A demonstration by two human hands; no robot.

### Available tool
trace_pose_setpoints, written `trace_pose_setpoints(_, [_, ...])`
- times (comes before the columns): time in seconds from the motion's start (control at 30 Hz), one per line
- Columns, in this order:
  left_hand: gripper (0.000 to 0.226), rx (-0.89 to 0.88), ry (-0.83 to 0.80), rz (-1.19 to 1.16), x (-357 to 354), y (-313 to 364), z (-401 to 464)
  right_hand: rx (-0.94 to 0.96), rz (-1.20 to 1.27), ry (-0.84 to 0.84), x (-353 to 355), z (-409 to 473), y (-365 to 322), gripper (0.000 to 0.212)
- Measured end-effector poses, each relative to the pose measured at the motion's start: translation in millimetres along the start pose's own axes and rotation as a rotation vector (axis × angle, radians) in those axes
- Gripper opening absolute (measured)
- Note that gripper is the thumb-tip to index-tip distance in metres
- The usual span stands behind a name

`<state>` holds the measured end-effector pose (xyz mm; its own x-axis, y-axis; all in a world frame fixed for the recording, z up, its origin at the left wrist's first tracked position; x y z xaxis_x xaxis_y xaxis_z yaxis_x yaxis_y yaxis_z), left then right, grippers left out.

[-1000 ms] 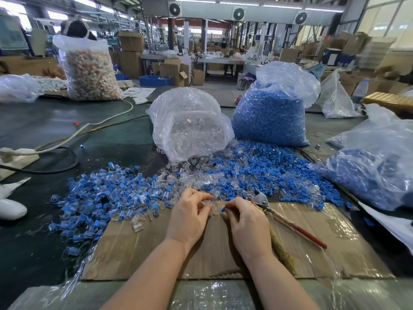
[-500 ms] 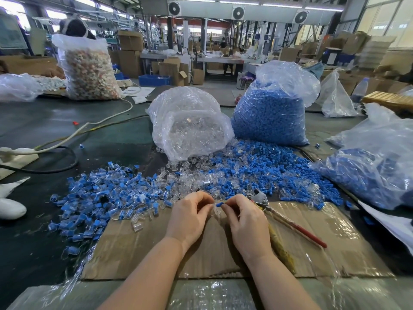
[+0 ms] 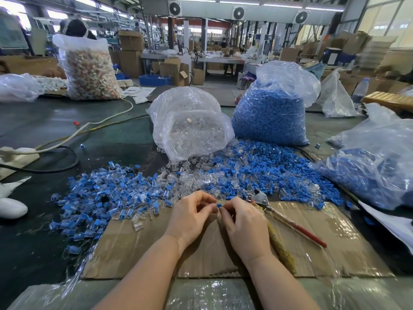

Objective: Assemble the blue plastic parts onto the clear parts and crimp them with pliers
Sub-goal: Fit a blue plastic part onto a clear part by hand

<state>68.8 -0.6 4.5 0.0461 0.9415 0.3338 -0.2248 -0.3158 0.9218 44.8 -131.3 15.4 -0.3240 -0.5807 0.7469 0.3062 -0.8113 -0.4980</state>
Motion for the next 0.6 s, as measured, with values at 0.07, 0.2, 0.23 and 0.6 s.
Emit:
trace_pose_setpoints(0.07, [0.022, 0.000, -0.017, 0.009, 0.2, 0.2, 0.2, -0.006, 0.003, -0.003, -0.5, 0.3, 1.3, 0.013])
trace_pose_setpoints(0.2, [0.021, -0.007, -0.033, 0.019, 1.5, -0.2, -0.4, -0.010, 0.012, -0.013, -1.3, 0.9, 2.0, 0.014])
trace_pose_setpoints(0.23, [0.021, -0.012, -0.034, 0.020, 1.4, 0.1, -0.7, -0.007, 0.017, -0.013, -1.4, 0.8, 1.7, 0.013])
trace_pose_setpoints(0.6, [0.018, -0.021, -0.043, 0.091, 0.9, 1.0, 0.0, 0.012, 0.031, -0.016, -1.0, 0.2, 0.7, 0.011])
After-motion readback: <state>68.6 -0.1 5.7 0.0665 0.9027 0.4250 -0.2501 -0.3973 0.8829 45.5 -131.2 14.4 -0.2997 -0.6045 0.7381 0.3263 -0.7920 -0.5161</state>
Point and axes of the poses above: each hand's wrist, its own z-axis towards the middle knuckle, its own x-axis out of the back of the hand, y = z × x, the point moved 5 cm from there along z, towards the middle knuckle, and after that the axes turned 3 degrees about -y, right-handed, at the moved point
